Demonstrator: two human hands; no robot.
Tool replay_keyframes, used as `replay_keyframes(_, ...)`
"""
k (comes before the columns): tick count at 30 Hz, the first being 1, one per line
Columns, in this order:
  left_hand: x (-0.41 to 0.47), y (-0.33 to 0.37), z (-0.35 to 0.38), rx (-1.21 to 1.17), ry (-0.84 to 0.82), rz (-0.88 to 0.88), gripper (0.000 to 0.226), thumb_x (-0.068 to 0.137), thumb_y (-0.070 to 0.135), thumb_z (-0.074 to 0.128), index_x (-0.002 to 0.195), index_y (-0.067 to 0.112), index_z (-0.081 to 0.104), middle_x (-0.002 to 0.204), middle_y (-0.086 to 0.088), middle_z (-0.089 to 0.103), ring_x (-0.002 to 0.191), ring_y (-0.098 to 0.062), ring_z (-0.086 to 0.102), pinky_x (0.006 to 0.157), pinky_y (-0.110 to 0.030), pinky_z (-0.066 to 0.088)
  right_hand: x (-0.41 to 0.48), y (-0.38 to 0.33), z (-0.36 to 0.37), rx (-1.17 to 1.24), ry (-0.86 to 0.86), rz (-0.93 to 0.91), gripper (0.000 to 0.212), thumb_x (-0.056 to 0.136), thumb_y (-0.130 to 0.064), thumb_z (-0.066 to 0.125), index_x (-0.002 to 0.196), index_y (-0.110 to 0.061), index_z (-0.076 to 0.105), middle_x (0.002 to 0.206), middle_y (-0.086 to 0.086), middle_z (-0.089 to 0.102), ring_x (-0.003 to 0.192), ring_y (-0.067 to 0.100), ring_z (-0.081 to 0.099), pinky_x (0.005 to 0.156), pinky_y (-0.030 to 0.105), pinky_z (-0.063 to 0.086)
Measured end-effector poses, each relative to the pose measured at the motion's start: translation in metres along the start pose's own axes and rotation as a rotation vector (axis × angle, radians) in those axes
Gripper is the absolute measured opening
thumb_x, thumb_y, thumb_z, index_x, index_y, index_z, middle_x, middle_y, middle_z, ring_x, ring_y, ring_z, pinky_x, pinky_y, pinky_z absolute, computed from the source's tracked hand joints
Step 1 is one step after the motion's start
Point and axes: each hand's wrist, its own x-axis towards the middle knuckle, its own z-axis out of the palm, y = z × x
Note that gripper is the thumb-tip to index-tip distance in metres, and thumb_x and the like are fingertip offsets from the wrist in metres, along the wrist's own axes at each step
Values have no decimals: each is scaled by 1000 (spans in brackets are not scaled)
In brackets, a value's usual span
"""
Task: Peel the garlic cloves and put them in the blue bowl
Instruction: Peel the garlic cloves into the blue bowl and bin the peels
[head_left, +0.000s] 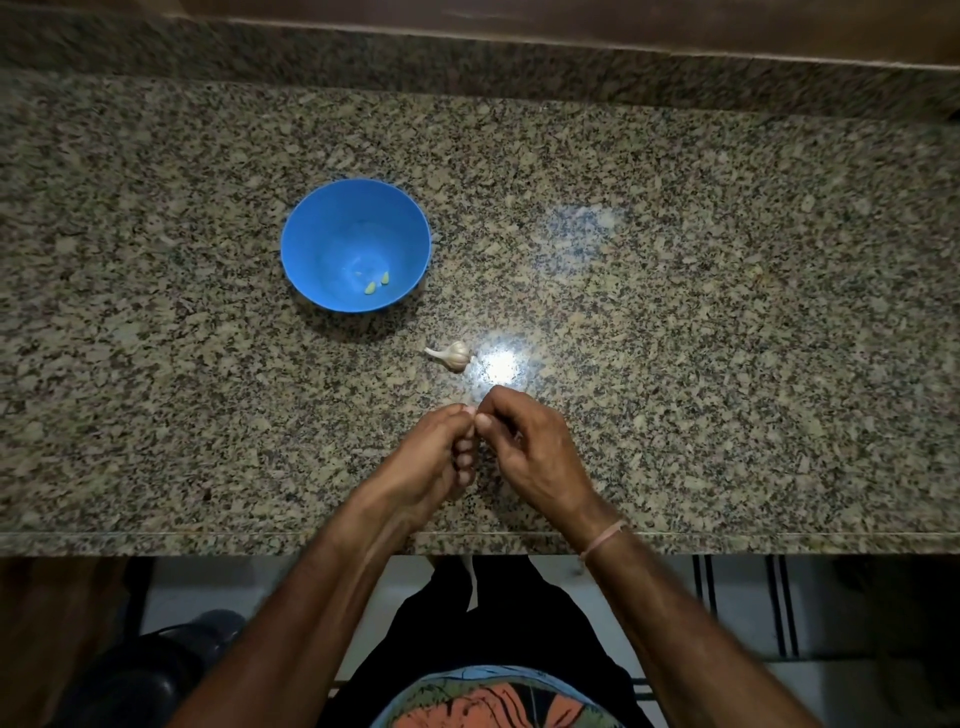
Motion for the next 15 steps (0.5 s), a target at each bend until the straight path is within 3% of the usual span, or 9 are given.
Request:
replay_keyframes(2,-1,2,2,39,1,27,24,112,32,41,99,18,55,76,6,50,65,-5,47,61,-25,40,0,-2,2,104,-24,107,19,105,-18,60,87,-15,59,76,-10,56,70,-1,49,66,15,43)
replay_keyframes(4,-5,0,8,241,120,162,24,113,39,40,120,24,57,103,14,60,91,5,57,83,-22,48,3,-7,1,424,-79,326,20,106,-21,58,88,-16,61,79,-3,60,75,9,54,69,21,48)
replay_keyframes(5,-7,-2,11,357,208,265,18,113,38,39,123,29,52,107,21,56,96,14,54,87,-13,44,5,-10,0,596,-110,422,20,106,-19,58,87,-15,62,79,-3,61,74,10,55,68,21,49)
replay_keyframes(7,-12,-1,17,522,319,464,13,114,32,37,109,27,48,93,18,52,83,15,53,72,-9,41,10,-14,-5,885,-170,591,19,106,-13,56,89,-13,63,75,-3,61,68,8,53,65,19,47)
replay_keyframes(9,-10,-7,16,620,354,606,26,112,35,36,96,19,50,86,4,54,77,-1,51,66,-25,42,13,-13,-7,1037,-207,724,15,106,-9,53,94,-10,63,74,-2,61,66,8,54,65,20,47)
replay_keyframes(11,-8,-7,13,590,332,552,25,112,35,37,94,28,53,89,7,56,81,-3,52,69,-24,45,12,-11,-5,1053,-209,757,14,107,-9,51,97,-10,61,75,-1,61,67,10,53,64,20,47)
replay_keyframes(13,-8,-2,10,444,256,362,20,113,33,41,106,37,59,103,8,63,98,-4,61,86,-19,51,6,-10,0,888,-159,629,17,108,-14,52,94,-10,61,79,0,60,73,12,53,67,20,48)
replay_keyframes(14,-9,1,9,361,191,270,21,113,33,42,115,31,63,109,0,66,102,-11,66,92,-26,54,2,-9,2,743,-122,531,19,108,-18,53,93,-9,61,82,1,61,77,13,55,70,22,50)
replay_keyframes(15,-8,2,6,286,117,195,24,113,33,42,115,22,63,101,-5,67,92,-16,67,85,-31,56,-2,-7,3,579,-80,424,20,108,-21,55,93,-9,61,85,3,62,79,13,56,72,23,51)
